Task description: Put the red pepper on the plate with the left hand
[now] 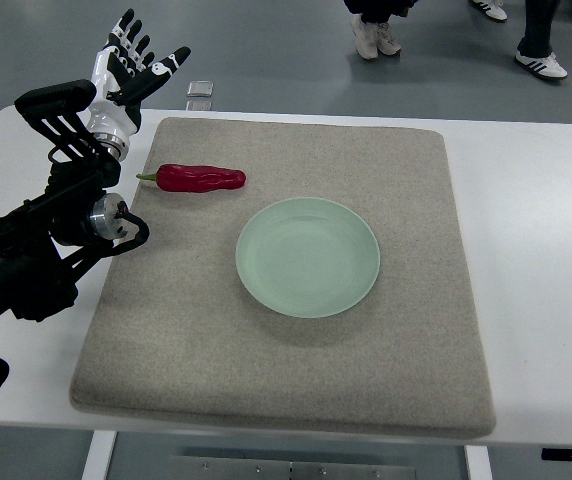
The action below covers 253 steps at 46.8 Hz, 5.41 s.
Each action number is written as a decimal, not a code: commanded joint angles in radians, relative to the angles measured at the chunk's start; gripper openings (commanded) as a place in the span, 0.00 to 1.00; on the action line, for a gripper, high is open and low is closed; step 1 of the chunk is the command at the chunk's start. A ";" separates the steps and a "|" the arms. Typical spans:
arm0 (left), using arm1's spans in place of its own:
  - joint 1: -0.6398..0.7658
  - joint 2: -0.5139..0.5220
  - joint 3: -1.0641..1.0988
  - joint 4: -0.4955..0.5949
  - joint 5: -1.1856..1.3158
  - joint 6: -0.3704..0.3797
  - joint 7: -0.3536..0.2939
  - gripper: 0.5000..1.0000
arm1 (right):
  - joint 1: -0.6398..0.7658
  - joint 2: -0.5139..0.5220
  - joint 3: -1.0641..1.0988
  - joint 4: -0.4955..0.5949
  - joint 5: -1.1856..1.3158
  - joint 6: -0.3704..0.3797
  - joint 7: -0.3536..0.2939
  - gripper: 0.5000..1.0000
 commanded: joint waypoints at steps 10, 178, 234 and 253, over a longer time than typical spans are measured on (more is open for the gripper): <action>-0.001 0.001 0.000 0.000 0.000 -0.001 0.000 1.00 | 0.000 0.000 0.000 0.000 0.000 0.000 0.000 0.86; -0.280 0.332 0.649 -0.038 0.908 -0.130 0.166 0.98 | 0.000 0.000 0.000 0.000 0.000 0.000 0.000 0.86; -0.268 0.228 0.692 0.064 0.966 -0.121 0.175 0.71 | 0.000 0.000 0.000 0.000 0.000 0.000 0.000 0.86; -0.263 0.223 0.732 0.084 0.966 -0.117 0.174 0.65 | 0.000 0.000 0.000 0.000 0.000 0.000 0.000 0.86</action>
